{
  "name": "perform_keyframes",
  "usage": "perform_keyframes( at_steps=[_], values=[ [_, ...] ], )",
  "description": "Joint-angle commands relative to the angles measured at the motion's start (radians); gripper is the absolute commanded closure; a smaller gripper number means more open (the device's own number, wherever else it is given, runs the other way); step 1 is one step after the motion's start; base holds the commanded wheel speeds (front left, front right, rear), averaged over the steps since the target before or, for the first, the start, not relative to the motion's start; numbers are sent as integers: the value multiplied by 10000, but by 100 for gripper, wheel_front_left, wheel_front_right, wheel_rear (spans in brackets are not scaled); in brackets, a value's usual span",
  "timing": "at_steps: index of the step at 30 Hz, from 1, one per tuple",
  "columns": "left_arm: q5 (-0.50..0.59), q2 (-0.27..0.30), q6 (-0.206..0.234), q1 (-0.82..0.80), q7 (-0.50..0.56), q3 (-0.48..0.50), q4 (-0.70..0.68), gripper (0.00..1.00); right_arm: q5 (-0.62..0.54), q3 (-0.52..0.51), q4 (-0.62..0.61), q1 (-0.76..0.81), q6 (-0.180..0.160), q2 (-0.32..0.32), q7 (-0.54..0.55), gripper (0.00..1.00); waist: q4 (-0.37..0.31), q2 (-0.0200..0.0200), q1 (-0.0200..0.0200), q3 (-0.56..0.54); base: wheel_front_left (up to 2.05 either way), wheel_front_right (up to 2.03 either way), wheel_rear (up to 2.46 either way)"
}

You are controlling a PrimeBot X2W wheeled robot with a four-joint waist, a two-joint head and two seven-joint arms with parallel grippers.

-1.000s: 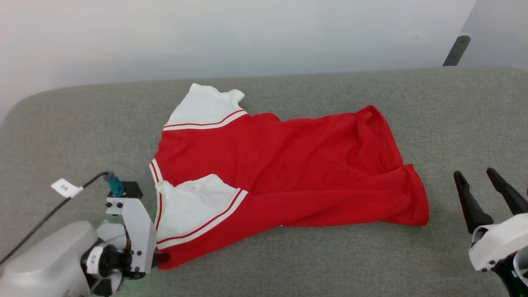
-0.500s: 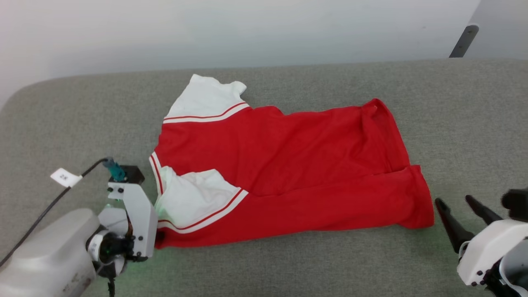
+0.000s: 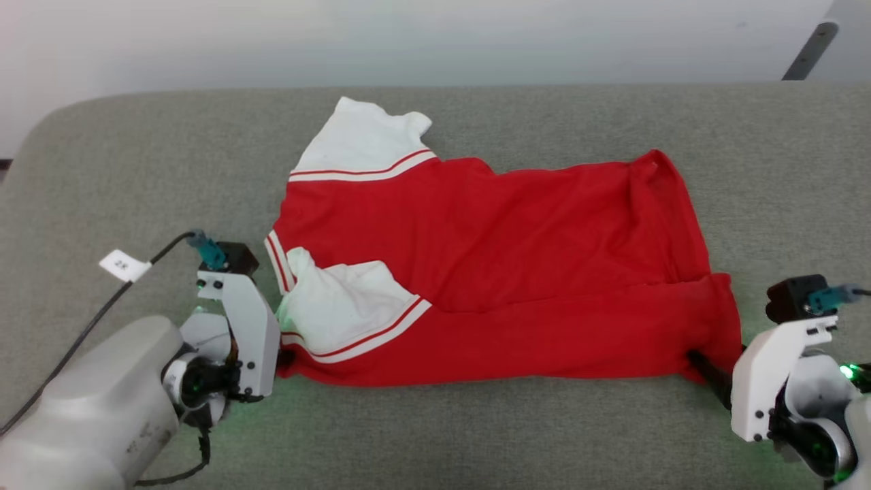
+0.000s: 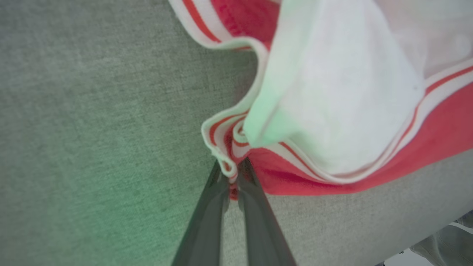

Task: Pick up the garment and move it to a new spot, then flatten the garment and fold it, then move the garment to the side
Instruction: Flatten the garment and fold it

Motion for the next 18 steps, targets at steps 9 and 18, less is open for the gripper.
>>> perform_keyframes(
  at_steps=[9, 18],
  values=[
    [13, -310, -142, 67, -92, -40, 413, 100, 300, 1116, 1683, -619, -4, -148, 689, 100, 249, 0, 0, 146, 0, 0, 0],
    [-127, 72, -94, 93, 153, 46, 255, 100, 938, 1429, 1506, -885, -10, -862, 668, 100, 320, 0, 0, -158, 0, 0, 0]
  ],
)
